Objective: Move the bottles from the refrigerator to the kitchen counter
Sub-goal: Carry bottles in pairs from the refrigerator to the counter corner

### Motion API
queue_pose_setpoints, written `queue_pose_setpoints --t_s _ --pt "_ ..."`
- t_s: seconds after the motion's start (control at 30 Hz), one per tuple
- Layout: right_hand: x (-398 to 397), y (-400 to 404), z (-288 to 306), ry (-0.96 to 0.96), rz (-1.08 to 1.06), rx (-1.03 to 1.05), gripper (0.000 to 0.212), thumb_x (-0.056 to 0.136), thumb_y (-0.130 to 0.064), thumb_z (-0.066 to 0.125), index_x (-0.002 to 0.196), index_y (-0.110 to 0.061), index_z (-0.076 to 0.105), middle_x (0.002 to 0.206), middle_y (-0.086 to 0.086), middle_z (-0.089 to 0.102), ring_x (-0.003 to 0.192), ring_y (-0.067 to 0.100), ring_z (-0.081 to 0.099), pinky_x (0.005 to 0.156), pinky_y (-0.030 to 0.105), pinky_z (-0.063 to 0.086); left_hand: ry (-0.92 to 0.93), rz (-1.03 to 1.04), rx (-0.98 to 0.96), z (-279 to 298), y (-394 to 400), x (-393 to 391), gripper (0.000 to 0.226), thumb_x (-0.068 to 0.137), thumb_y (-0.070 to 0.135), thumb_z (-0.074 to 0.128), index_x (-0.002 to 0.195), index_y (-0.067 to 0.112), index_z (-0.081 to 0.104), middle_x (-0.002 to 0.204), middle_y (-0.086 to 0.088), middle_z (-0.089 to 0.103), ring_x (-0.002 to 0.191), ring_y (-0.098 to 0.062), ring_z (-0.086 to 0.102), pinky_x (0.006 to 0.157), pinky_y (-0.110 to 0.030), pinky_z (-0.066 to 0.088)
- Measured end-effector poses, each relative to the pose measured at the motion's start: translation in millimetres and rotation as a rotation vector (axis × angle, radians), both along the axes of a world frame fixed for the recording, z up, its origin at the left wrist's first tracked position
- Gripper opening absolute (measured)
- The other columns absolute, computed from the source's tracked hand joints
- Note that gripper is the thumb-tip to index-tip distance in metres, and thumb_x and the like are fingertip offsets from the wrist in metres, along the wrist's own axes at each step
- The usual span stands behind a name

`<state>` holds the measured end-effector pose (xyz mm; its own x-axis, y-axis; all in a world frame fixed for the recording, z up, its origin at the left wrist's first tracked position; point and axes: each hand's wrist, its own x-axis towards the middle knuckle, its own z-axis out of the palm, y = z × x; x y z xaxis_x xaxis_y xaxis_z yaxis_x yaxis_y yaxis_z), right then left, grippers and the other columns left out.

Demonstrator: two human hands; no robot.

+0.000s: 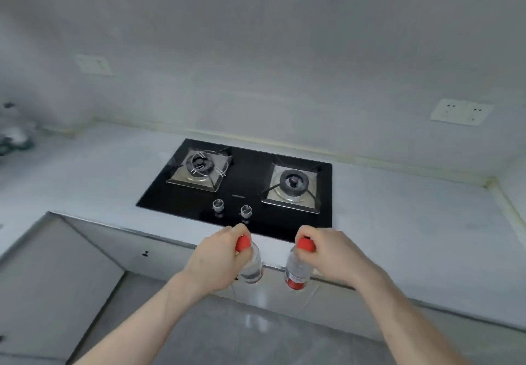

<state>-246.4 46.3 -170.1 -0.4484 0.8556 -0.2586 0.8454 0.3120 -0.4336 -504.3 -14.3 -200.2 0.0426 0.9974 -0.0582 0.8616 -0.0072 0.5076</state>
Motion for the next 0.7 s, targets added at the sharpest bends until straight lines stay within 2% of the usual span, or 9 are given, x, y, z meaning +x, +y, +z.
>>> queue_pose_setpoints --t_s 0.2,0.37,0.53,0.7 --pt "-118 18 8 0.031 0.215 0.022 0.007 0.095 -0.046 0.056 0.097 -0.040 0.052 0.090 -0.014 0.062 0.080 0.009 0.060 0.075 0.035 0.053 0.047 0.179 0.030 4 -32 -104 0.012 0.099 0.042 0.048 0.103 0.031 0.050 0.093 0.007 0.056 0.078 -0.016 0.058 0.073 -0.035 0.050" --pt "-225 18 17 0.067 0.335 0.039 0.006 0.097 -0.049 0.055 0.097 -0.044 0.053 0.090 -0.014 0.062 0.078 0.006 0.059 0.067 0.027 0.047 0.053 0.286 0.034 9 -59 -195 0.015 0.099 0.044 0.047 0.108 0.033 0.049 0.096 0.009 0.057 0.079 -0.017 0.058 0.071 -0.031 0.046" --pt "-321 5 26 0.090 0.417 0.040 0.008 0.098 -0.049 0.055 0.101 -0.042 0.055 0.091 -0.013 0.063 0.076 0.009 0.061 0.069 0.031 0.052 0.067 0.354 0.040 14 -80 -281 0.010 0.097 0.046 0.045 0.102 0.037 0.046 0.097 0.012 0.057 0.080 -0.016 0.059 0.068 -0.030 0.044" --pt "-399 -2 30 0.109 0.483 0.070 0.008 0.098 -0.048 0.054 0.101 -0.041 0.054 0.091 -0.014 0.062 0.077 0.008 0.059 0.069 0.028 0.049 0.069 0.428 0.061 23 -100 -348 0.010 0.097 0.044 0.047 0.104 0.036 0.049 0.099 0.014 0.057 0.082 -0.015 0.059 0.070 -0.031 0.046"
